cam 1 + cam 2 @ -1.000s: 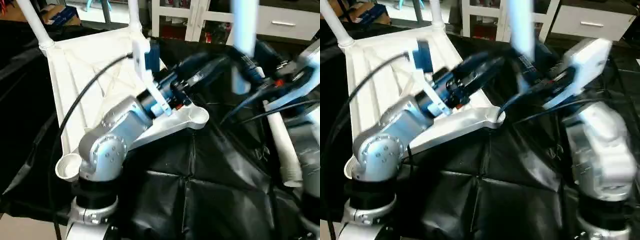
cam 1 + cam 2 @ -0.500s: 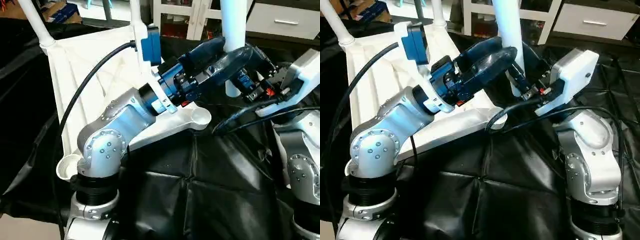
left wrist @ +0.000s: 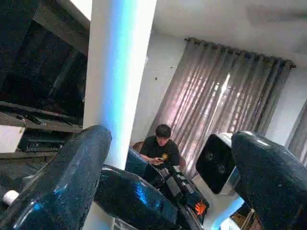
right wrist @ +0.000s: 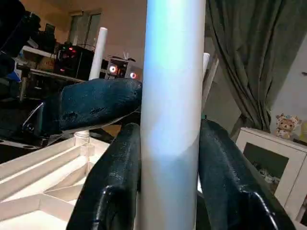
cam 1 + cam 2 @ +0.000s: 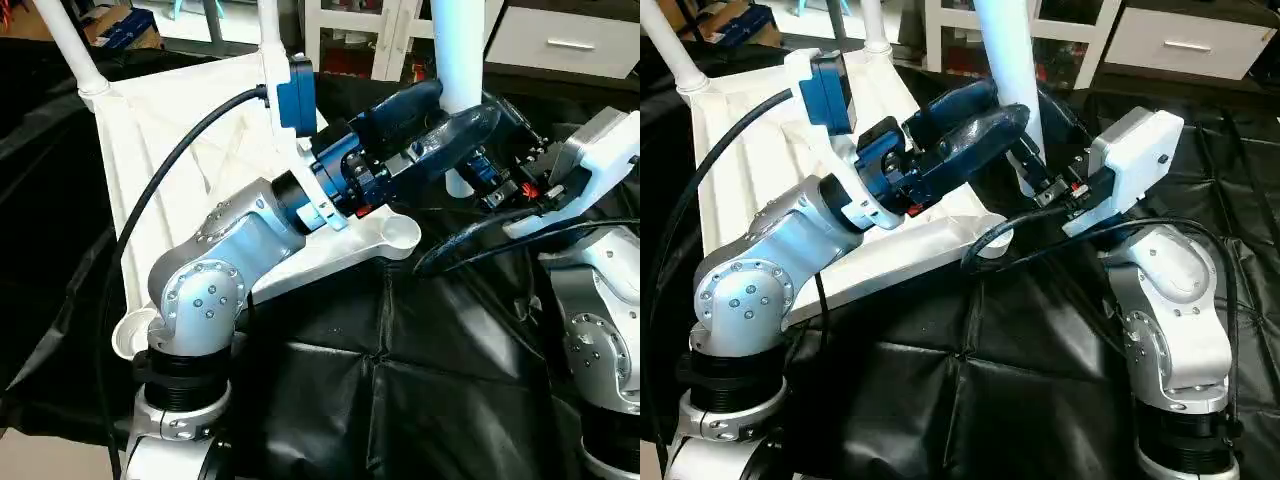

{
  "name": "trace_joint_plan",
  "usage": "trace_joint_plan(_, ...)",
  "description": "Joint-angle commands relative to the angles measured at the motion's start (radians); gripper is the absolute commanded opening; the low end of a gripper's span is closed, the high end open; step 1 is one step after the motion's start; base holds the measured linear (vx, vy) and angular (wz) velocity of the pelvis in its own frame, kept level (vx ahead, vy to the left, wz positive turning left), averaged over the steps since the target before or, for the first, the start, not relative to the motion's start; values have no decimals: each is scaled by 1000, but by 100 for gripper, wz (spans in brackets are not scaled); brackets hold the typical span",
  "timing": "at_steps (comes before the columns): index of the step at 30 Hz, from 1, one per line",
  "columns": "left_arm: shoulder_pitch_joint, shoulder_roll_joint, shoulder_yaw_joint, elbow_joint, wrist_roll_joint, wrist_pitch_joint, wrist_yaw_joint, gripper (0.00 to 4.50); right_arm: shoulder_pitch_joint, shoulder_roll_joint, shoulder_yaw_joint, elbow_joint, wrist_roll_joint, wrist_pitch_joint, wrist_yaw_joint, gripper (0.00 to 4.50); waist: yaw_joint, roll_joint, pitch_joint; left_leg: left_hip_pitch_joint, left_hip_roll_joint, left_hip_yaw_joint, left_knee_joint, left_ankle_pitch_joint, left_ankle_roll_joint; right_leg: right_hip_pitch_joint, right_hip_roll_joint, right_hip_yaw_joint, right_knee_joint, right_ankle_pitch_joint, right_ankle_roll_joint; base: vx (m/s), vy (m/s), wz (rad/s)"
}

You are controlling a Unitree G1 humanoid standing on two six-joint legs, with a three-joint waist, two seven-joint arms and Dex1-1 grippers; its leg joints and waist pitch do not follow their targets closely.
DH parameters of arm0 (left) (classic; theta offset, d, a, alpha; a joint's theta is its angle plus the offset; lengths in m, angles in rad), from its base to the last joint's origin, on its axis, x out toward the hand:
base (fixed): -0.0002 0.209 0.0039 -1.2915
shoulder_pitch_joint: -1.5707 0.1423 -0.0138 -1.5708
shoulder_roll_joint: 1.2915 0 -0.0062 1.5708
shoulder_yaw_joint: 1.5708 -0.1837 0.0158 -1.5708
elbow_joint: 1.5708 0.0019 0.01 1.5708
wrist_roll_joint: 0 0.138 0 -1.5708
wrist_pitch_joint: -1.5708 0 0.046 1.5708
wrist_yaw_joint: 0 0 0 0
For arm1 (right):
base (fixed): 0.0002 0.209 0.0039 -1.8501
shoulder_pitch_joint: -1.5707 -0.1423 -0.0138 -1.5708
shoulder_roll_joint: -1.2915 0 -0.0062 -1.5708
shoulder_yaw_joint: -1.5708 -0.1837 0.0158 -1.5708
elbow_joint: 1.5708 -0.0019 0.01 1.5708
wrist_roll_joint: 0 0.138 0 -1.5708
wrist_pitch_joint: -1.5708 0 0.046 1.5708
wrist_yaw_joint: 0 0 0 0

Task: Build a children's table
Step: Insert table leg to table base

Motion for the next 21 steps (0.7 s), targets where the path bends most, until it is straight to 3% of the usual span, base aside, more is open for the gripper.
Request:
trace_joint_plan(1, -6, 0, -50, -7, 26, -3, -7, 450, -14, 0, 42, -29, -10, -16, 19, 134, 2, -3, -97, 19, 14, -5, -55, -95, 111, 77, -20, 30, -50, -75, -248, 0, 0, 0)
trace_joint_plan(8, -8, 15, -74, 13, 92, -39, 14, 450, -14, -11, 72, -30, -32, -21, 30, 134, 1, -5, -97, 19, 13, -6, -55, -111, 93, 77, -20, 31, -51, -110, -225, 0, 0, 0)
trace_joint_plan(12, -30, -6, -39, 86, 166, -102, 105, 450, -7, -18, 87, -36, -42, -25, 34, 134, -2, -7, -95, 16, 10, -7, -54, -139, 88, 76, -19, 31, -56, -145, -204, 0, 0, 0)
trace_joint_plan(15, -33, -9, -29, 94, 167, -107, 115, 450, -6, -17, 87, -37, -42, -24, 33, 134, 2, -7, -96, 17, 12, -8, -54, -127, 85, 75, -21, 32, -54, -140, -212, 0, 0, 0)
trace_joint_plan(17, -38, -26, 24, 92, 108, -95, 127, 450, -4, -17, 75, -34, -42, -21, 29, 134, 2, -4, -96, 17, 11, -7, -54, -126, 85, 74, -20, 32, -53, -124, -225, 0, 0, 0)
trace_joint_plan(21, -37, -38, 47, 77, 56, -85, 117, 450, -3, -18, 70, -30, -45, -21, 29, 134, 3, -6, -95, 16, 11, -7, -53, -131, 95, 74, -19, 31, -52, -119, -235, 0, 0, 0)
